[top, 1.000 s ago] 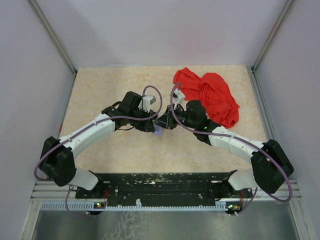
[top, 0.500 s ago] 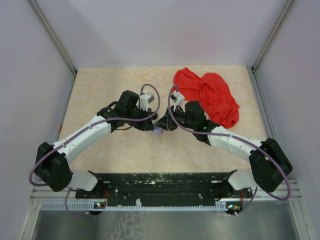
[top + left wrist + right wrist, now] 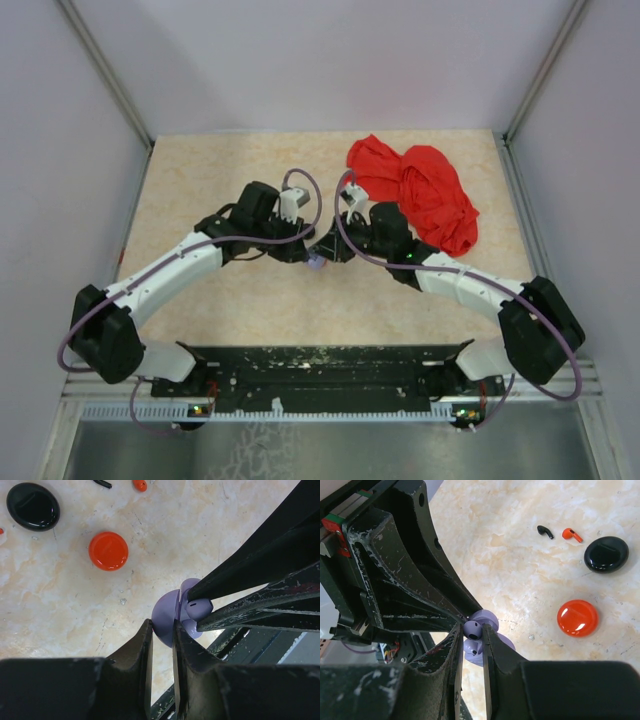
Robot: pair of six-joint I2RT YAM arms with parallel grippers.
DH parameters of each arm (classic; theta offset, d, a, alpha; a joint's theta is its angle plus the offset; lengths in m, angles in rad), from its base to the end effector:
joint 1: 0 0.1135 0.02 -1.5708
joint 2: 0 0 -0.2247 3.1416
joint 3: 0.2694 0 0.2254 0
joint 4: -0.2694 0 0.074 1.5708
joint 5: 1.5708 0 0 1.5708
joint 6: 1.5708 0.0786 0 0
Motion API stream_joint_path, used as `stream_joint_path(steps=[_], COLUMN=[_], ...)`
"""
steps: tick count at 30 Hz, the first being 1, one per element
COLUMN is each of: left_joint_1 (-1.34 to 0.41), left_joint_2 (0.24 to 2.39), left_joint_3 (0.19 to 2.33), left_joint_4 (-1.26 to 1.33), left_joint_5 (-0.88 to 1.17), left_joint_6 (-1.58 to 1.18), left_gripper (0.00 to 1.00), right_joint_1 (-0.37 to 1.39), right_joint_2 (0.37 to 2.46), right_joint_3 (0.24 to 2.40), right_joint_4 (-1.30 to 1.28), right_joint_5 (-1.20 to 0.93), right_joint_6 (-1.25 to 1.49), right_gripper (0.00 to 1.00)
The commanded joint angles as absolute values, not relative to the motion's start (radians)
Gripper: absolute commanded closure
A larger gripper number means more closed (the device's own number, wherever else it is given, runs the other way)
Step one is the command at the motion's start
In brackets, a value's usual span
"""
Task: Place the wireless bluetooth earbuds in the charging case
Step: Place the earbud in the charging case.
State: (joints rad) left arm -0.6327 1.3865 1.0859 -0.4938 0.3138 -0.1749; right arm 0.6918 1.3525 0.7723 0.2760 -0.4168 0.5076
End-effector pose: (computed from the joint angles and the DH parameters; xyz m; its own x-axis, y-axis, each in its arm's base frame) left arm 0.2343 -0.2019 0.2212 -0.6948 0.3042 -0.6517 0.6255 0.7028 -0.3388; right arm 0.2301 0.2319 0.2202 -0.6297 0.0555 -0.7748 -0.6576 0.4929 0.5697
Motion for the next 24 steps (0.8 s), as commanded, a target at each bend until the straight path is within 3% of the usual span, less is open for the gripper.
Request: stream_joint_path(steps=[1, 24], left_joint_1=[-0.637, -0.724], left_joint_2=[1.353, 1.315], left_joint_3=[1.091, 1.089], left_joint_4=[-0.474, -0.455], left_joint_5=[0.295, 0.145], left_joint_6=[-0.150, -0.106], left_gripper=[1.00, 1.00], right_joint_1=[0.700, 0.706], right_joint_2=[1.351, 1.325], right_joint_3=[0.814, 0.801], right_joint_4=[0.239, 0.214], right_joint_5=[-0.447, -0.471], right_joint_6=[0.466, 0.345], right_gripper=[0.84, 0.84])
